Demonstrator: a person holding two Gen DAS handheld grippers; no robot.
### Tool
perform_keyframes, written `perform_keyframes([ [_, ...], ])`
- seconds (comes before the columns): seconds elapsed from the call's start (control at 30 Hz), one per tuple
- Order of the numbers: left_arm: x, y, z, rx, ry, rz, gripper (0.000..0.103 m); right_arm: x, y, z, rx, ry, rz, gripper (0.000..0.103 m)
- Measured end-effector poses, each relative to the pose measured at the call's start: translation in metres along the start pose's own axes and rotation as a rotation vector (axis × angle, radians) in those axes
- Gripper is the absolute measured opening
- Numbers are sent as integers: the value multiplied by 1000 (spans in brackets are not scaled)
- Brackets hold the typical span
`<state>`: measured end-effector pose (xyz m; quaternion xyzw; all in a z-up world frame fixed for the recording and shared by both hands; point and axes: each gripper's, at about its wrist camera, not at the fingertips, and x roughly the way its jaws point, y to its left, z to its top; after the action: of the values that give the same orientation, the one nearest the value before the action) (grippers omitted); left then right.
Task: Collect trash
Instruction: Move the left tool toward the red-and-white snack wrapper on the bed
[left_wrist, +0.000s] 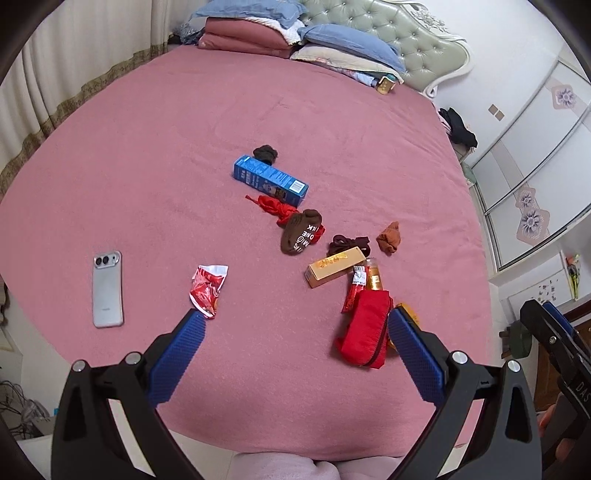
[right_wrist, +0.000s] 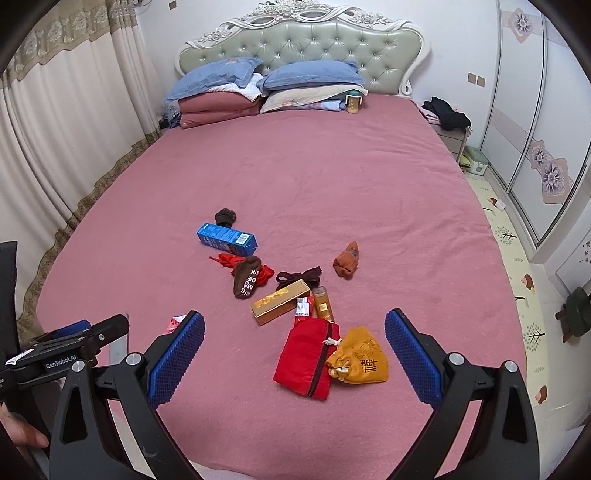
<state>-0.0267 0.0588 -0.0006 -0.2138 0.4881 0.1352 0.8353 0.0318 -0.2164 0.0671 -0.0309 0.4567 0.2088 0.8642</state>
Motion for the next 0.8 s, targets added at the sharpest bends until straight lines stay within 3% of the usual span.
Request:
perform_keyframes([
  [0.8, 8, 4, -1, 16, 25, 0, 99, 9, 7, -2, -19, 38, 15, 95],
])
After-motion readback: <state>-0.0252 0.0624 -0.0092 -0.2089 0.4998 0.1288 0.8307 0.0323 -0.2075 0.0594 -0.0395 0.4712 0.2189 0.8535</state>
